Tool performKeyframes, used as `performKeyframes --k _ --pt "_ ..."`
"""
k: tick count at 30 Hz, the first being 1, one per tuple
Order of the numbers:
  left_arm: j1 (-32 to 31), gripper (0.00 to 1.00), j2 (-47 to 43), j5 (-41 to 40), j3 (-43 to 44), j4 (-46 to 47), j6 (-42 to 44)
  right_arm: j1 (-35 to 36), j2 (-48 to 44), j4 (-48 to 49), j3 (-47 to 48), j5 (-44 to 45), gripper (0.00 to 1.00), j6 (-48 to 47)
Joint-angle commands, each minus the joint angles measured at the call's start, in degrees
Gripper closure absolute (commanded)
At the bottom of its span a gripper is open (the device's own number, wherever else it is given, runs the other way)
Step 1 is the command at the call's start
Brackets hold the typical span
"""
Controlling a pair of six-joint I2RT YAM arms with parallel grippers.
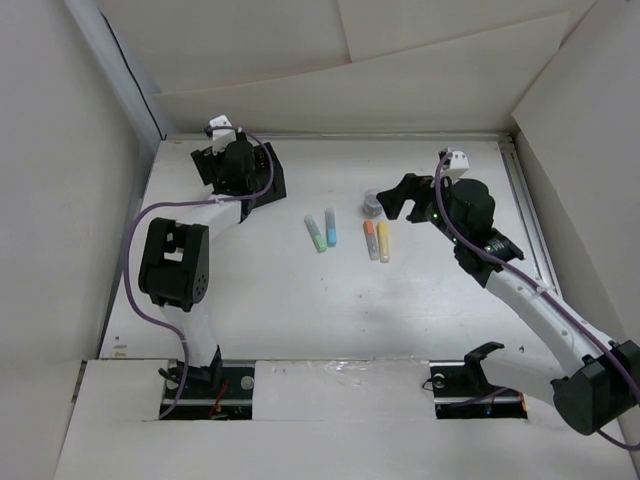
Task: Sort the stationery into containers
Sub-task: Grab a piece of stationery with the left arm
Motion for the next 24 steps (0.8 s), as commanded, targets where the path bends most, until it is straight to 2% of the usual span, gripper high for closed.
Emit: performKeyframes --k 1,4,5,6,8,9,10,11,14,15,17,18,20,21,22,24 --pt "-1.4 0.14 -4.8 -2.2 -1.1 3.3 0.7 0.5 -1.3 3.5 0.1 0.7 0.00 -0.5" --pt "-2.6 0.14 -7.2 -3.0 -1.1 1.9 1.2 0.5 -1.8 3.5 0.1 0.7 0.00 -0.5" --pt "-3.3 0.19 -8.4 -3.7 -0.2 0.6 0.2 0.5 -1.8 3.5 0.1 1.3 0.00 -0.5" --pt "-4.3 0.33 -9.2 -3.7 0.4 -0.5 -0.5 0.5 -2.3 3.5 0.1 1.9 0.00 -0.5" --pt "-6.1 0.44 -10.8 -3.7 2.0 -3.8 -2.1 0.5 -3.0 3.5 -0.5 3.3 0.04 -0.5" --pt "-8.4 0.52 -12.1 0.5 3.5 -6.8 -3.8 0.0 -3.7 3.5 -1.0 5.5 0.15 0.9" --pt "-9.6 0.54 -12.1 0.5 4.7 -9.3 -3.8 0.0 -3.7 3.5 -1.1 5.5 0.16 0.9" --pt "-11.2 0.54 -12.1 2.3 5.9 -11.7 -6.1 -0.7 -4.4 3.5 -1.1 6.2 0.42 0.9" --pt "-19.1 0.55 -10.5 8.3 7.5 -17.2 -8.3 -2.3 -7.1 3.5 -2.3 10.2 0.77 2.5" --pt "-21.2 0.55 -10.0 9.8 7.5 -17.8 -8.8 -2.3 -7.7 2.7 -2.3 11.6 0.79 3.2" --pt "-27.3 0.54 -7.5 13.8 7.5 -19.2 -10.1 -3.8 -8.8 1.2 -2.9 16.3 0.79 4.1" --pt "-28.9 0.51 -6.5 16.0 7.5 -20.0 -10.1 -3.8 -10.0 0.5 -2.9 17.7 0.67 5.3" --pt "-33.4 0.40 -3.0 17.2 8.9 -22.3 -10.1 -5.4 -11.3 0.4 -4.1 19.2 0.48 6.1" --pt "-34.4 0.36 -2.0 18.9 10.1 -23.7 -10.1 -5.4 -11.8 0.4 -4.1 19.2 0.30 6.6" --pt "-35.2 0.32 -1.0 20.0 10.8 -24.6 -10.6 -6.1 -12.4 0.4 -4.1 19.2 0.22 6.6" --pt "-36.4 0.22 1.3 22.3 12.4 -24.6 -10.7 -6.7 -12.4 0.4 -4.1 17.8 0.12 6.6"
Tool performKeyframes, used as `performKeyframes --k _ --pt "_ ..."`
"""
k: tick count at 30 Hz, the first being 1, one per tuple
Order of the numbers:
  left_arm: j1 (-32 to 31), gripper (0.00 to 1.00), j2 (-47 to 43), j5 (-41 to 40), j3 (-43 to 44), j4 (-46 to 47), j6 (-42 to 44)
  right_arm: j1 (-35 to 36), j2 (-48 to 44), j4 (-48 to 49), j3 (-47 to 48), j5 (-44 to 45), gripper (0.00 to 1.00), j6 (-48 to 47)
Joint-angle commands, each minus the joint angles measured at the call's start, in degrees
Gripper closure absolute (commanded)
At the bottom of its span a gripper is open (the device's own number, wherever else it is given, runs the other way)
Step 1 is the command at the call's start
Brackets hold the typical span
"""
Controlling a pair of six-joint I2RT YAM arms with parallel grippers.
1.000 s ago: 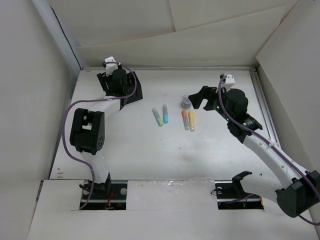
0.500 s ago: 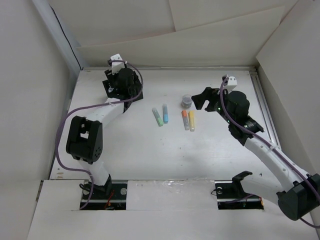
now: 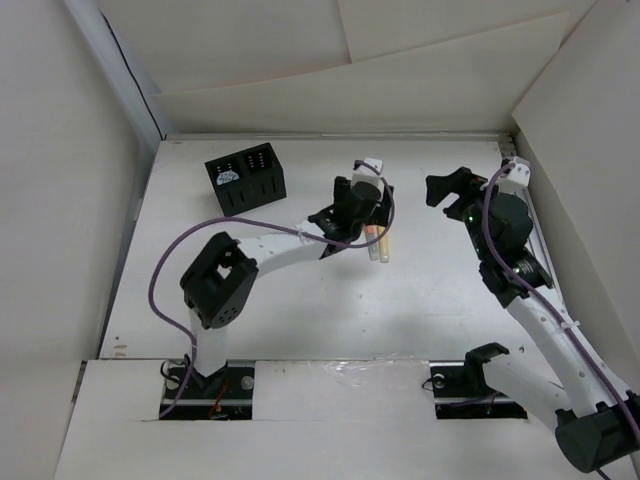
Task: Sort the stationery into containers
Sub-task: Grab a piece of stationery with the left arm
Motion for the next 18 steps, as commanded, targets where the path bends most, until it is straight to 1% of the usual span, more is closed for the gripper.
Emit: performKeyframes --k 1,2,3,4,7,9,12,13,14,18 --pt "0.1 0.20 2.4 4.7 4.7 -4.6 -1.5 -0.7 -0.2 1.0 -0.3 0.9 0.07 1.3" --pt "0.1 0.18 4.9 5.5 5.9 -5.3 -1.5 -1.2 -0.2 1.0 -0.3 -0.3 0.06 1.3" --pt "0.1 0.13 6.4 5.5 7.7 -6.4 -1.0 -1.2 0.4 1.0 -0.3 -0.3 0.05 1.8" --pt "0.1 0.11 8.2 5.5 12.4 -10.2 -0.4 -1.2 0.4 1.0 -0.3 -0.3 0.03 1.8" --pt "0.1 0.11 13.8 5.0 18.3 -13.7 0.1 -1.8 0.4 1.0 -0.3 -0.3 0.01 2.3" --pt "0.1 0.11 16.9 2.4 20.6 -15.1 0.1 -2.3 0.4 1.0 -0.3 -2.0 0.01 2.3" --pt "0.1 0.10 19.5 1.3 23.9 -15.9 0.1 -2.3 0.4 1.0 -0.3 -2.7 0.01 2.3" --pt "0.1 0.10 21.7 0.5 25.2 -16.7 0.1 -2.3 0.4 1.0 -0.3 -2.7 0.01 2.3" --pt "0.1 0.10 22.9 -0.1 28.0 -18.4 0.1 -2.3 0.4 1.0 -0.3 -2.7 0.01 2.3" --pt "0.1 0.10 26.3 -0.7 31.7 -19.0 0.8 -2.9 0.4 1.0 -0.3 -4.1 0.01 2.3"
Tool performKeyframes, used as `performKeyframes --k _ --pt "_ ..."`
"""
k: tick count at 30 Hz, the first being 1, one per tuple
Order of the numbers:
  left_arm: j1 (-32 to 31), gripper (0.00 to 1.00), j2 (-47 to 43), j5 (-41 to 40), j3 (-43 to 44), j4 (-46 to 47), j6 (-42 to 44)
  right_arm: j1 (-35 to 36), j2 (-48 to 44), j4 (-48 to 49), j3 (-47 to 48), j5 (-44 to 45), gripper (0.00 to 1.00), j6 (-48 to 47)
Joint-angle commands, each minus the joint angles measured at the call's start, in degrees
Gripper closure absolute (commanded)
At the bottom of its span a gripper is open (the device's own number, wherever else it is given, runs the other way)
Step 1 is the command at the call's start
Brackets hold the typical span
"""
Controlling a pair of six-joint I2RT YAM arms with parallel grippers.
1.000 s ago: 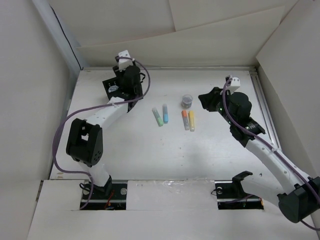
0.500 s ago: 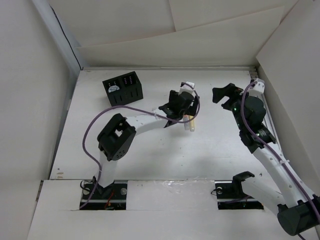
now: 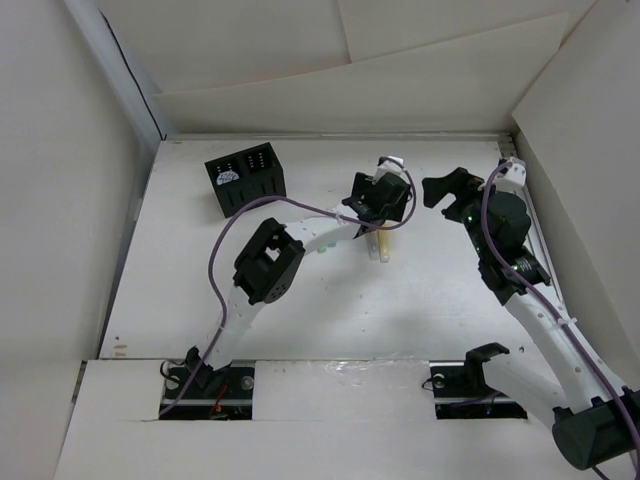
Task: Sort the stationery into containers
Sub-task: Grab a piece of stationery with the left arm
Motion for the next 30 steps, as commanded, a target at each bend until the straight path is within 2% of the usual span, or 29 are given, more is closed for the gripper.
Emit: performKeyframes --k 1,9,11,18,22,25,28,30 --pt "0.0 0.10 0.8 -2.1 4.2 -2.4 0.9 -0.6 -0.4 1.2 0.4 -1.5 0.01 0.5" --pt "1.1 0.13 5.4 -2.6 8.5 -3.6 1.5 -0.6 -0.4 1.7 -0.2 -3.9 0.01 -0.1" --pt "1.1 0.19 5.9 -2.6 10.0 -3.6 1.5 -0.6 -0.4 1.7 -0.2 -4.5 0.01 -0.1" --pt "2.2 0.21 9.6 -2.6 13.5 -3.6 1.5 -0.6 0.2 2.2 -0.2 -5.7 0.01 -0.1" --pt "2.2 0.31 9.6 -2.1 13.5 -3.0 2.0 -0.6 0.7 2.2 -0.2 -6.2 0.01 -0.1" --pt "2.2 0.42 9.6 -2.1 13.5 -2.4 2.0 -0.6 0.7 2.2 -0.2 -6.2 0.01 -0.1" --pt "2.2 0.54 6.5 -2.1 10.0 0.4 2.0 -0.6 0.1 2.2 -0.2 -5.7 0.01 -0.1" --pt "2.2 0.58 3.1 -2.7 7.7 1.9 2.0 -0.6 -0.5 2.8 -0.2 -5.7 0.01 -0.1"
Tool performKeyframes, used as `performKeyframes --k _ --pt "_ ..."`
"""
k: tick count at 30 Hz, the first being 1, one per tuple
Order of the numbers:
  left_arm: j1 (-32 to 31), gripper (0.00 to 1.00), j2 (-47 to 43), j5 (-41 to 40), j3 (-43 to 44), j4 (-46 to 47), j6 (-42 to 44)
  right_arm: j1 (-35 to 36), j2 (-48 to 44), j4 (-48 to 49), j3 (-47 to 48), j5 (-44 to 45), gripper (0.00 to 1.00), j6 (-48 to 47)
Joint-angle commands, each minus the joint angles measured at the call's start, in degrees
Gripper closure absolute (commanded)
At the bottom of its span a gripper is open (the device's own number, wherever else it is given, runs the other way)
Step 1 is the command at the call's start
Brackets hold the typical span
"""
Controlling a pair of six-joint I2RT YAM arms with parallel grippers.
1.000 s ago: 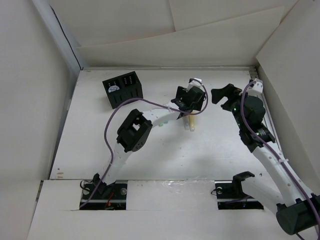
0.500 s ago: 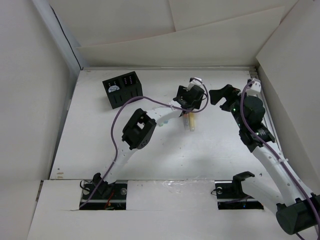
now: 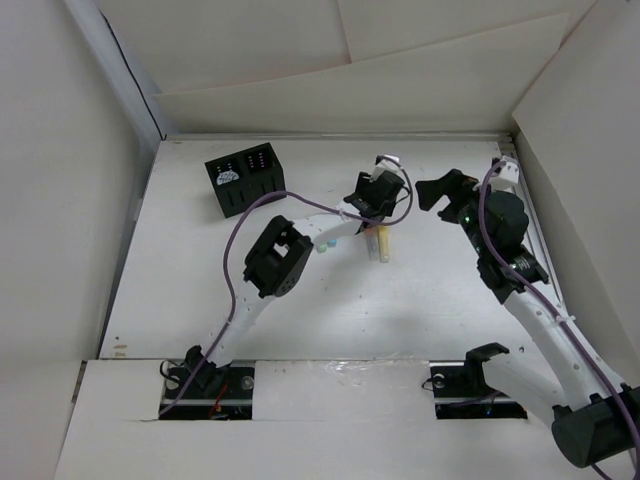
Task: Sort the stationery into containers
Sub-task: Grab a piece of stationery with the left arm, then place the stationery into the container
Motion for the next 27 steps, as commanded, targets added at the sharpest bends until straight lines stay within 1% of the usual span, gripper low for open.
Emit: performKeyframes --k 1,4,8,13,16,17,18,19,20,21,22,23,24,25,27 --pt "-0.1 0.61 -8.3 -0.8 -4.8 5.3 -0.2 -0.5 -1.3 2.6 -0.6 0.3 0.01 0.0" --pt "-0.1 0.63 -13.9 -1.5 -8.8 9.0 -0.2 -0.5 -1.9 2.6 -0.6 0.9 0.01 0.0" --pt "0.5 0.65 -19.1 -2.2 -10.5 10.3 0.5 -0.5 -3.1 2.6 -1.1 2.5 0.01 0.0" --pt "4.1 0.66 -24.8 -2.2 -12.2 10.3 1.0 -0.5 -4.5 2.6 -1.6 3.8 0.01 0.0" --pt "8.5 0.66 -30.0 -2.2 -16.0 10.3 -1.2 -0.5 -4.5 2.6 -1.6 3.8 0.01 0.0" --pt "11.9 0.66 -33.1 -2.2 -17.3 9.7 -2.1 -0.5 -3.9 2.6 -1.6 3.3 0.01 0.0" --pt "13.7 0.66 -34.6 -1.4 -18.5 9.7 -3.4 -0.5 -3.9 3.1 -1.6 3.3 0.01 0.0" --pt "15.7 0.66 -36.0 -0.8 -21.2 9.1 -6.5 -0.5 -2.6 3.1 -1.6 2.6 0.01 0.0" --pt "17.7 0.66 -37.6 -0.3 -23.0 9.1 -7.9 -0.5 -1.9 3.1 -1.6 2.0 0.01 0.0" --pt "21.5 0.66 -40.5 -0.3 -24.9 9.1 -9.2 -0.5 -1.2 3.1 -1.1 0.9 0.01 0.0" --pt "23.5 0.67 -42.0 -0.3 -28.9 9.1 -10.6 -0.5 -0.6 3.1 -1.1 0.3 0.01 0.0" --pt "25.5 0.67 -43.4 0.4 -30.9 9.1 -13.3 -0.5 0.2 3.1 -1.1 0.3 0.01 0.0" --pt "27.3 0.67 -45.9 1.7 -32.8 9.6 -14.5 -0.5 0.2 3.1 -1.1 -0.4 0.01 0.0" --pt "30.7 0.67 -46.9 2.3 -34.6 9.7 -15.4 -0.5 0.8 3.1 -0.6 -0.4 0.01 0.0" --pt "34.1 0.67 -48.4 1.1 -39.1 10.3 -16.4 -0.5 1.3 3.1 -0.6 -1.0 0.01 0.0"
